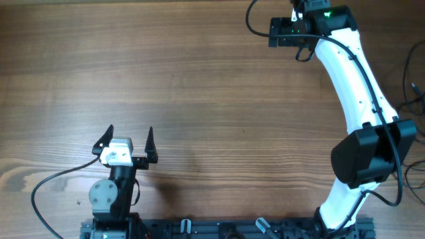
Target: Untangle cables
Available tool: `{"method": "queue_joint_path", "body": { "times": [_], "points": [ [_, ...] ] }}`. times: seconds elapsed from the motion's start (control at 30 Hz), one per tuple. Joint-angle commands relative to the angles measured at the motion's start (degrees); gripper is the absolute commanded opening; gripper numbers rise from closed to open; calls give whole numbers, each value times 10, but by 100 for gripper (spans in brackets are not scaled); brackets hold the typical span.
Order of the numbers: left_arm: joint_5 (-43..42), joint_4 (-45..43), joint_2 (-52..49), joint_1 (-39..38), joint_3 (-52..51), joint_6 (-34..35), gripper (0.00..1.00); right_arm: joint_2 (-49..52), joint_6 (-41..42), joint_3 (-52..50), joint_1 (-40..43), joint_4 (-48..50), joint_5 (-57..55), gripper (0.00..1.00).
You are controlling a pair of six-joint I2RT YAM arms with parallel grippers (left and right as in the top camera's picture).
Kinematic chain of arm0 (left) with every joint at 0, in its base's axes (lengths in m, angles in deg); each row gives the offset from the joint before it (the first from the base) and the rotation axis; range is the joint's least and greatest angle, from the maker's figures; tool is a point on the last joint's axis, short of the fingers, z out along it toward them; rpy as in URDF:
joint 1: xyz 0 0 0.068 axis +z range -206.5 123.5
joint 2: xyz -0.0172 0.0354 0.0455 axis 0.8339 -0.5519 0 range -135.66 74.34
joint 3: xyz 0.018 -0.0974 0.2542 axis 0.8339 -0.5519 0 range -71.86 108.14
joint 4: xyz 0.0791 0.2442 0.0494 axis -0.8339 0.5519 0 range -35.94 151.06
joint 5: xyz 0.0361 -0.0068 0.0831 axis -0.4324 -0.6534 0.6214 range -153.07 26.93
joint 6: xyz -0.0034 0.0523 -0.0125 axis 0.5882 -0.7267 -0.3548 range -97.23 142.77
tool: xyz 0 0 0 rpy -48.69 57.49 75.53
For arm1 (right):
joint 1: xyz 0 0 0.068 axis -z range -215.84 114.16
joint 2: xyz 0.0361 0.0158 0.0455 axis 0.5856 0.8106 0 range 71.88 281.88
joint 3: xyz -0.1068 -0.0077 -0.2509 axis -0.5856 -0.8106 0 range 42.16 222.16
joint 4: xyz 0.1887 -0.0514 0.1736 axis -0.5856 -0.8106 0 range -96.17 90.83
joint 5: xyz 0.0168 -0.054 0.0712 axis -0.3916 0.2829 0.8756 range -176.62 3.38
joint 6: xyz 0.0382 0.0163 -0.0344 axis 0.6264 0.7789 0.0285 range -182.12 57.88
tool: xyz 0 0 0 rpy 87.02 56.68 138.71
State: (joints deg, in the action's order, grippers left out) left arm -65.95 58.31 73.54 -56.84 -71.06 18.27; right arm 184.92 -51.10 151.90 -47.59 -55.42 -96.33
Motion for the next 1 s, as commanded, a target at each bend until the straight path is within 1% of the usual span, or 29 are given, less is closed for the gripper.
{"method": "queue_joint_path", "body": {
  "times": [0.0,0.4,0.47,0.57,0.67,0.77,0.8,0.83,0.97],
  "points": [
    [10,1,5,5,-4,-13,100,2,-4,-4,1,1,-8,100],
    [10,1,4,5,-4,-13,100,2,-4,-4,1,-1,-8,100],
    [10,1,4,5,-4,-13,100,1,-5,-4,1,-9,45,100],
    [10,1,4,5,-4,-13,100,-12,-31,-4,3,7,40,100],
    [10,1,4,5,-4,-13,100,-38,-82,-16,6,31,45,100],
    [10,1,4,5,-4,-13,100,-87,-110,-91,7,104,63,100],
    [10,1,4,5,-4,-13,100,-112,-109,-137,11,142,67,100],
    [10,1,4,5,-4,-13,100,-174,-109,-242,19,215,81,100],
    [10,1,4,5,-4,-13,100,-261,-109,-362,25,296,88,100]
  ]
}}
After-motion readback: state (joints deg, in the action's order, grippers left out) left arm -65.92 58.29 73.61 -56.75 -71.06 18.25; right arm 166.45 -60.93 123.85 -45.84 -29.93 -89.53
